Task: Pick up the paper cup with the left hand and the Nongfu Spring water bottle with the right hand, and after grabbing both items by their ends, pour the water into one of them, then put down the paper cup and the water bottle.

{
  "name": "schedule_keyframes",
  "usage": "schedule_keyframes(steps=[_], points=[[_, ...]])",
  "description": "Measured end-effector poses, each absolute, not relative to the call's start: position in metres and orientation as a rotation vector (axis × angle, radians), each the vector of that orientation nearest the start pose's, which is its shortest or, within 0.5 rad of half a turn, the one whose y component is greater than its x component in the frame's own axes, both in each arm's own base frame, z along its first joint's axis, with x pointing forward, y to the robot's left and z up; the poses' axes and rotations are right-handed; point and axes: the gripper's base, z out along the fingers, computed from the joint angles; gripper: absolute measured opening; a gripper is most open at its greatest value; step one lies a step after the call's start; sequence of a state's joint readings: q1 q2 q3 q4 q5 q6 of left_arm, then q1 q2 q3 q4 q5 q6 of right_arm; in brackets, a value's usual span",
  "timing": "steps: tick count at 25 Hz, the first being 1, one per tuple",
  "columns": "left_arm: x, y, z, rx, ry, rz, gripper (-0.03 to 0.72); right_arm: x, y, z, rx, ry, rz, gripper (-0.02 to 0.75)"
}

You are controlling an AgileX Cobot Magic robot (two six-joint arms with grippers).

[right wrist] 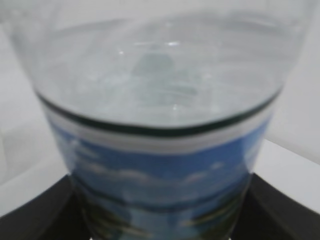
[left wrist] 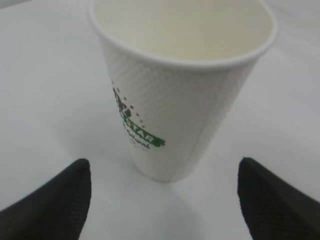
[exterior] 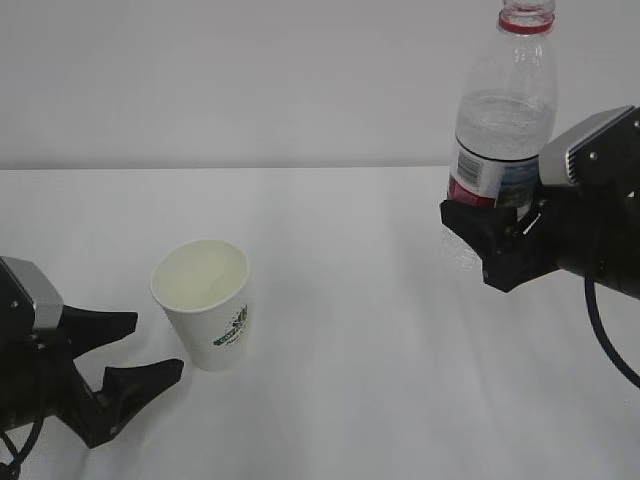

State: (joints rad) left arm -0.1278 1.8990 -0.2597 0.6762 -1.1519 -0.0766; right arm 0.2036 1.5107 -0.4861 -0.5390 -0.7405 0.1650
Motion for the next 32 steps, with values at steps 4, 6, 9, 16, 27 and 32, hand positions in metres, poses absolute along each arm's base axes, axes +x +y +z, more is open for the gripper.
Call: schedule_keyframes(steps=[4, 6, 9, 16, 27, 32], points=[[0.222, -0.084, 0.096, 0.773, 1.828, -0.568, 0.692, 0.258, 0.085, 0.195, -0.650, 1.717, 0.292, 0.521], [0.225, -0.086, 0.097, 0.799, 1.805, -0.576, 0.692, 0.258, 0.085, 0.195, -0.650, 1.717, 0.292, 0.521], [0.226, -0.087, 0.098, 0.810, 1.797, -0.580, 0.692, 0.258, 0.085, 0.195, -0.650, 1.717, 0.292, 0.521], [0.224, -0.086, 0.078, 0.802, 1.875, -0.613, 0.692, 0.258, 0.085, 0.195, -0.650, 1.718, 0.293, 0.521], [0.232, -0.100, 0.062, 0.844, 1.888, -0.651, 0.692, 0.258, 0.085, 0.195, -0.652, 1.718, 0.291, 0.521], [0.236, -0.100, 0.057, 0.799, 1.911, -0.606, 0.692, 0.258, 0.085, 0.195, -0.652, 1.718, 0.291, 0.521]])
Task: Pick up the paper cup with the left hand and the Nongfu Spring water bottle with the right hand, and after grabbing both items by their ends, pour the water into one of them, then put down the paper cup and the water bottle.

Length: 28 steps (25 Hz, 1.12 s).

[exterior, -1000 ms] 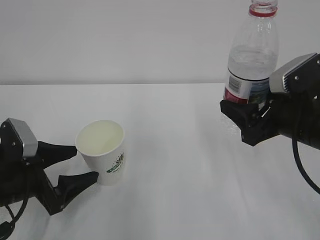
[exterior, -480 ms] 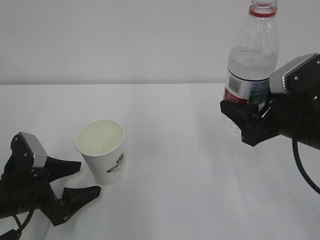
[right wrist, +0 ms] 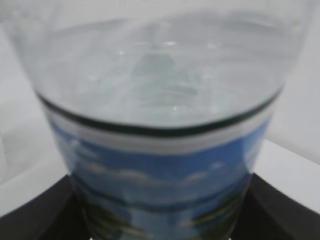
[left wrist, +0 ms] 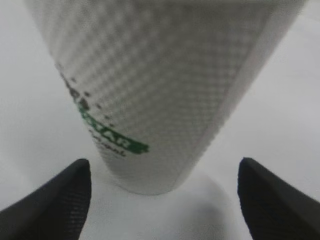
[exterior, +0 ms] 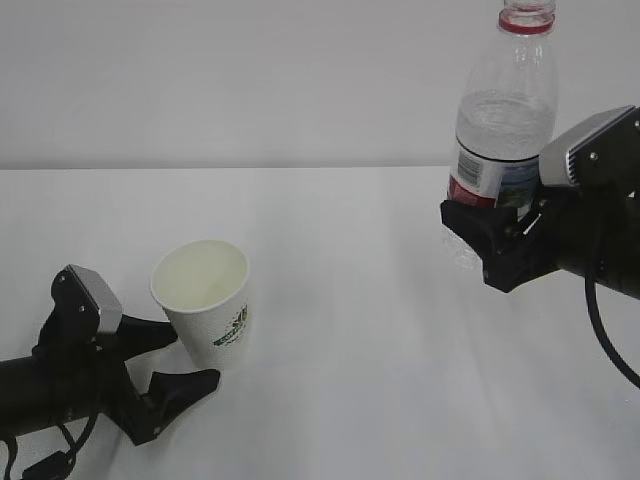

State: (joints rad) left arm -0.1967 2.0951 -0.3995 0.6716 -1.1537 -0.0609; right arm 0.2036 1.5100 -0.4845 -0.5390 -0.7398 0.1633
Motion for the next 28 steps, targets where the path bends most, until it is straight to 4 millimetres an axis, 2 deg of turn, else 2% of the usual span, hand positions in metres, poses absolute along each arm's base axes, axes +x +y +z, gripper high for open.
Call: schedule_keyframes(steps=[9, 24, 28], points=[[0.2432, -0.1020, 0.0529, 0.841, 1.884, -0.591, 0.692, 0.2575, 0.0853, 0.1952, -0.651, 1.716, 0.291, 0.521], [0.2437, -0.1027, 0.0532, 0.851, 1.877, -0.596, 0.692, 0.2575, 0.0851, 0.1948, -0.652, 1.721, 0.289, 0.521], [0.2452, -0.1030, 0.0592, 0.850, 1.855, -0.589, 0.692, 0.2575, 0.0851, 0.1948, -0.652, 1.721, 0.289, 0.521]])
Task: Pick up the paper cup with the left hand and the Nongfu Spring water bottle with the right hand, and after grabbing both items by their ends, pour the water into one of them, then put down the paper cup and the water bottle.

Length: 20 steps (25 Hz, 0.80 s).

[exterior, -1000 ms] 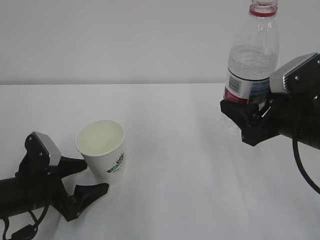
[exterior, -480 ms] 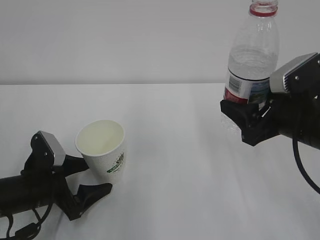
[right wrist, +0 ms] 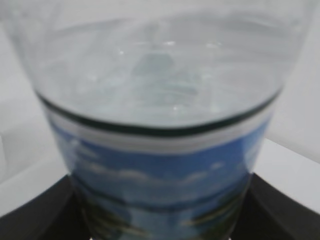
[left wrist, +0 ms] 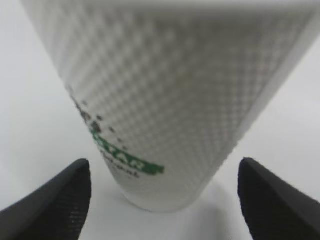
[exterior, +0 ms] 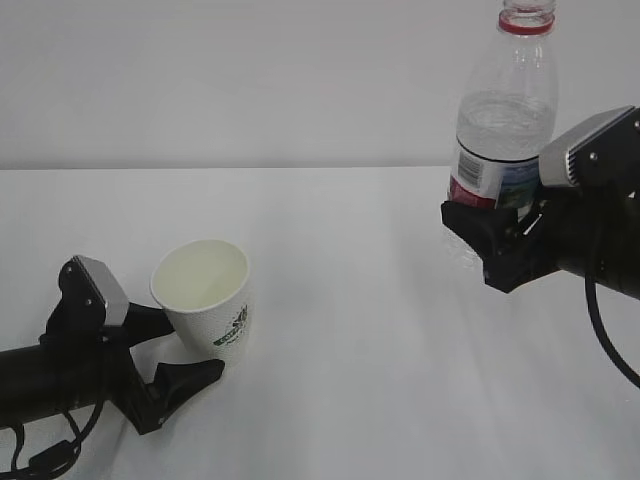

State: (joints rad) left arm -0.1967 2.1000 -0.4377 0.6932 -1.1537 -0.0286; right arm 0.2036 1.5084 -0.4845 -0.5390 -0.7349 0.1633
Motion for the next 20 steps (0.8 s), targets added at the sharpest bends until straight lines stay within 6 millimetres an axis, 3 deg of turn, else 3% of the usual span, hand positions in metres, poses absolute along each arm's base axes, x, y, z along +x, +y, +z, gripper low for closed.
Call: schedule_keyframes(steps=[15, 20], points=[[0.246, -0.103, 0.061, 0.849, 1.848, -0.592, 0.689, 0.258, 0.085, 0.194, -0.653, 1.730, 0.286, 0.521], [0.258, -0.106, 0.066, 0.856, 1.803, -0.587, 0.690, 0.258, 0.085, 0.194, -0.653, 1.730, 0.286, 0.521]])
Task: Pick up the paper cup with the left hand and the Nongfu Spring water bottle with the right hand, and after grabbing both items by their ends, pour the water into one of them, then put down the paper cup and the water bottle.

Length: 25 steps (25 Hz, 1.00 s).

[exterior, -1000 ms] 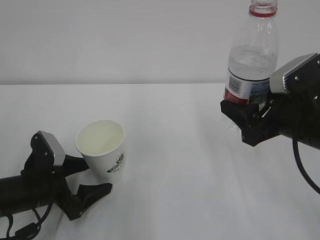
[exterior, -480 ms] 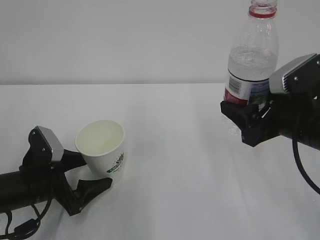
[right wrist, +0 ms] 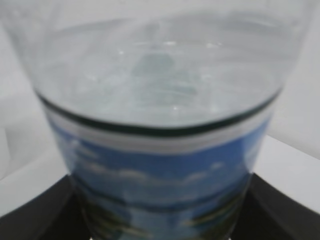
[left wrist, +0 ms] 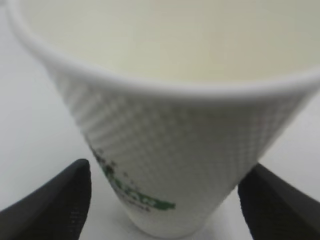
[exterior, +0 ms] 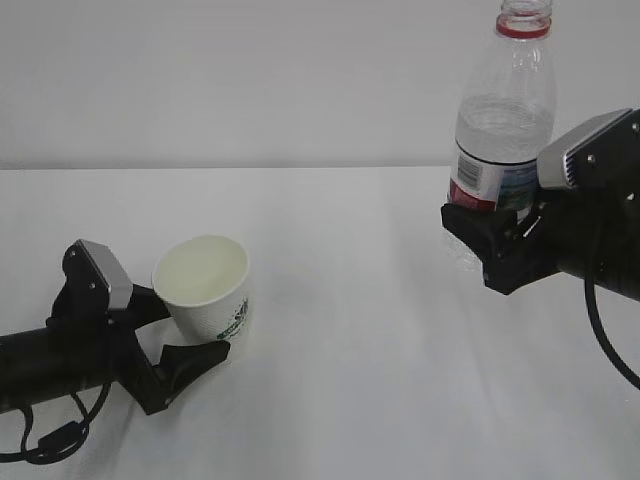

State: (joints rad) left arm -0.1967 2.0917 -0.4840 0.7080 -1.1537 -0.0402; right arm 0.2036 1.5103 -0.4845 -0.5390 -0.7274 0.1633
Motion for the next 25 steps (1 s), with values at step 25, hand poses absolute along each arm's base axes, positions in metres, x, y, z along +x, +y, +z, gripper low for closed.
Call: schedule_keyframes(steps=[25], points=[[0.275, -0.128, 0.059, 0.834, 1.779, -0.581, 0.692, 0.258, 0.085, 0.193, -0.653, 1.732, 0.286, 0.521]])
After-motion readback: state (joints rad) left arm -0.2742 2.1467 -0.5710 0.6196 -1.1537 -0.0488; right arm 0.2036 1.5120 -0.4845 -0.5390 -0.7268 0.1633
